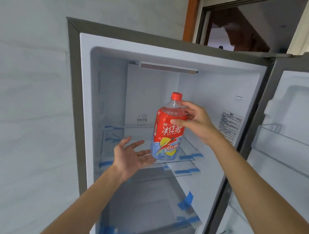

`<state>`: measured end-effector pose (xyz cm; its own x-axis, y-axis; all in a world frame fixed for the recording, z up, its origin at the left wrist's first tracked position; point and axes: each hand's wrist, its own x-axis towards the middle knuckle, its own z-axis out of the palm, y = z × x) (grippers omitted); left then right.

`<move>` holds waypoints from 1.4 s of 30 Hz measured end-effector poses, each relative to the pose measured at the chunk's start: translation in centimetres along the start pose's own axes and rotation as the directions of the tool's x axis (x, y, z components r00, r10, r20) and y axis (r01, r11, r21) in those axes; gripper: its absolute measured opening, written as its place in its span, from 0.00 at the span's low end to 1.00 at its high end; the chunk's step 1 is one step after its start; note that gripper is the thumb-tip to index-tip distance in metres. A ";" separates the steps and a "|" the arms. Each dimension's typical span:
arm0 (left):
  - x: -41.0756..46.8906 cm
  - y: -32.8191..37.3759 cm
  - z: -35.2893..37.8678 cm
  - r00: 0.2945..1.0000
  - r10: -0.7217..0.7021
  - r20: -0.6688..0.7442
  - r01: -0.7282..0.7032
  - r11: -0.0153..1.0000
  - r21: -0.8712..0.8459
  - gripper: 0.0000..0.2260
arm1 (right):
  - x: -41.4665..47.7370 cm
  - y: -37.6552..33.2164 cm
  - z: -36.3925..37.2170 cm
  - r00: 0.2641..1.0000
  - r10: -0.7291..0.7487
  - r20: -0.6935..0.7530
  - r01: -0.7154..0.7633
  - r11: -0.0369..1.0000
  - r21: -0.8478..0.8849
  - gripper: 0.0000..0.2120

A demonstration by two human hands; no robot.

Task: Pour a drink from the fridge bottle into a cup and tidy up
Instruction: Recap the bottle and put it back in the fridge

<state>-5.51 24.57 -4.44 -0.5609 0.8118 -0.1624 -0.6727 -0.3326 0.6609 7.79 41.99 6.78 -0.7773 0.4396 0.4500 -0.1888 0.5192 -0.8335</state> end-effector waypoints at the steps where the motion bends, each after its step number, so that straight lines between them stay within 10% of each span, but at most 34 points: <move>1: 0.6 0.1 0.1 1.000 0.021 -0.022 -0.020 1.000 0.019 0.25 | 0.8 0.5 0.0 1.000 -0.003 0.008 0.003 1.000 0.001 0.39; 42: 9.7 1.3 -3.5 0.926 0.173 -0.335 -0.196 0.980 -0.036 0.26 | 14.6 12.6 5.5 0.975 0.019 0.222 -0.044 0.993 0.108 0.33</move>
<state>-13.48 30.33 -7.75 -0.7975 0.5335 -0.2817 -0.5666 -0.5021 0.6533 -9.25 50.91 1.06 -0.8946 0.2757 0.3518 -0.2184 0.4171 -0.8822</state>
